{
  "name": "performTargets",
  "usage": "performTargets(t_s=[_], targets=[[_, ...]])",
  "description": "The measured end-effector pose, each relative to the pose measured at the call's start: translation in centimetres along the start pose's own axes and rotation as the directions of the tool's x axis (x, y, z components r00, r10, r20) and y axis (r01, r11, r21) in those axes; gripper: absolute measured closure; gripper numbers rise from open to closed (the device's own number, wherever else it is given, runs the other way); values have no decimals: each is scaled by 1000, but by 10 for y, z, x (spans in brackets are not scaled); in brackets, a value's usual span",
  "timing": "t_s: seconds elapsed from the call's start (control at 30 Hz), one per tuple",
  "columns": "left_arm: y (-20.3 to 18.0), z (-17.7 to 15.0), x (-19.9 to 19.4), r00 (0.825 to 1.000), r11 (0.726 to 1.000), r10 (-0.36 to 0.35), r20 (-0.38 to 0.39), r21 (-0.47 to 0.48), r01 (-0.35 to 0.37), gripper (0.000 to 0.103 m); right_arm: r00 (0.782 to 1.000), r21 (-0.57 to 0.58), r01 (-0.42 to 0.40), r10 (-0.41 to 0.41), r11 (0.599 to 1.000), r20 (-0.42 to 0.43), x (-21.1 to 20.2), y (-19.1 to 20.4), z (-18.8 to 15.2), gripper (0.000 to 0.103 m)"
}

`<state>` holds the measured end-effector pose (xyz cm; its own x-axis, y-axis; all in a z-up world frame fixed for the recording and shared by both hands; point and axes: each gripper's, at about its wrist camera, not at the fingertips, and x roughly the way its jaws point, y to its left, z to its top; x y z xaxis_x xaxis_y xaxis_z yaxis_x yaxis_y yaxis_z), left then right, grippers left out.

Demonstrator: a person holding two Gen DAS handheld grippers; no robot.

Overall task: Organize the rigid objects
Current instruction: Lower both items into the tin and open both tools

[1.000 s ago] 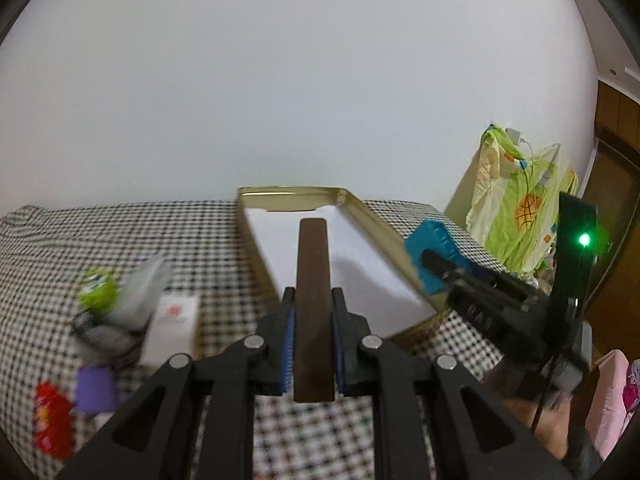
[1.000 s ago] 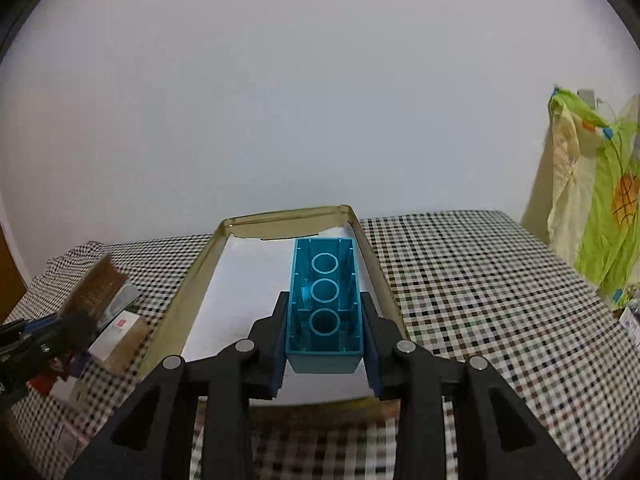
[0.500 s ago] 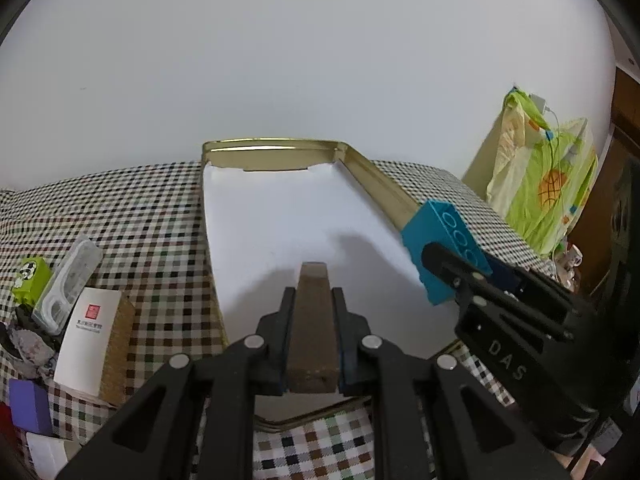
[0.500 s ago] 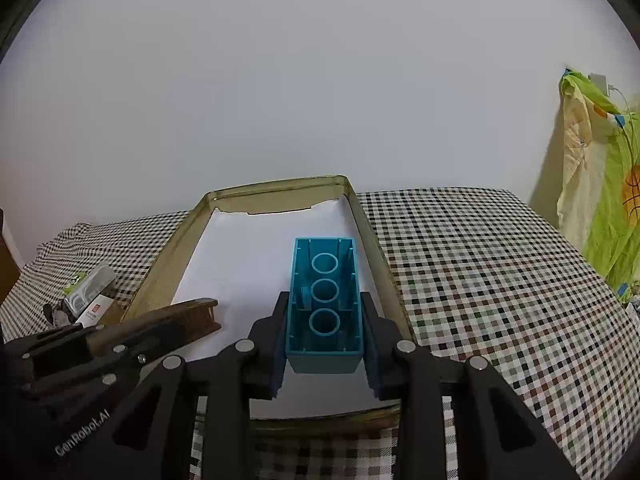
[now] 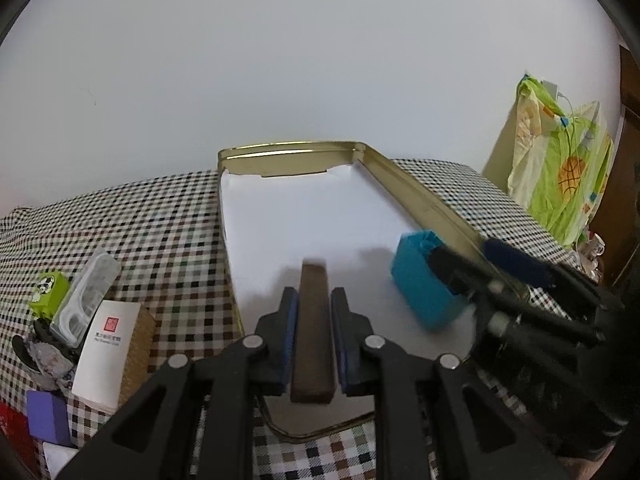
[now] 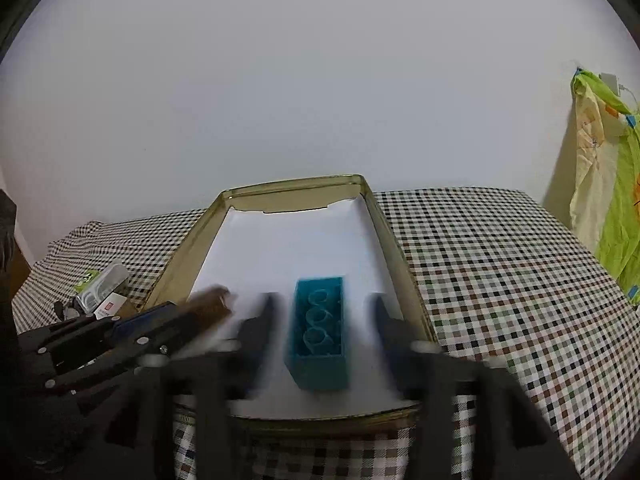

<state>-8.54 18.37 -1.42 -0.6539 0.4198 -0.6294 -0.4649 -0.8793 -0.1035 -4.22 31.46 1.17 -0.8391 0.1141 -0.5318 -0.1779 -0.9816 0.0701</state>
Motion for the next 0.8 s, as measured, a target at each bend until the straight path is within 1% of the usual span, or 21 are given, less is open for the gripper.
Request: performTargets(t_s=[0.03, 0.1, 0.17, 0.2, 0.23, 0.27, 0.33, 0.37, 0.43, 0.47, 0.57, 0.67, 0.8], targets=[[1, 0, -1, 1000, 1000, 13, 4, -2, -13, 80, 1000, 4, 23, -23, 1000, 14, -3, 0, 0, 31], [4, 1, -3, 1000, 1000, 7, 17, -22, -6, 68, 999, 24, 8, -9, 1000, 50, -9, -5, 0, 31], [5, 1, -8, 999, 999, -12, 35, -36, 13, 53, 996, 48, 21, -25, 999, 89, -17, -11, 0, 30], [4, 1, -11, 999, 1000, -12, 45, -28, 13, 48, 994, 62, 31, -37, 998, 102, -19, -14, 0, 29], [1, 0, -14, 998, 1000, -1, 65, -10, 2, 37, 993, 75, 38, -46, 996, 108, -20, -17, 0, 29], [-1, 0, -17, 996, 1000, 27, 81, 0, -27, 19, 992, 88, 44, -54, 995, 114, -22, -20, 1, 29], [-6, -2, -25, 981, 991, 130, 141, 13, -134, 3, 990, 114, 49, -64, 992, 126, -25, -26, 1, 29], [-7, -2, -32, 970, 987, 155, 189, 17, -162, 2, 989, 125, 51, -67, 991, 133, -27, -28, 1, 29], [-9, -2, -37, 962, 985, 159, 223, 24, -168, 2, 986, 141, 59, -79, 988, 144, -29, -32, 1, 29], [-9, -1, -37, 962, 985, 160, 220, 23, -169, 2, 985, 143, 69, -90, 987, 146, -30, -32, 1, 29], [-6, 0, -30, 971, 986, 158, 180, 17, -164, 2, 983, 143, 85, -106, 986, 147, -30, -33, 0, 29], [-4, 0, -27, 972, 985, 172, 161, 7, -175, 2, 981, 144, 98, -120, 985, 153, -31, -34, 0, 29], [1, -2, -26, 976, 987, 159, 147, -18, -159, 2, 979, 152, 111, -134, 982, 156, -31, -36, 0, 29]])
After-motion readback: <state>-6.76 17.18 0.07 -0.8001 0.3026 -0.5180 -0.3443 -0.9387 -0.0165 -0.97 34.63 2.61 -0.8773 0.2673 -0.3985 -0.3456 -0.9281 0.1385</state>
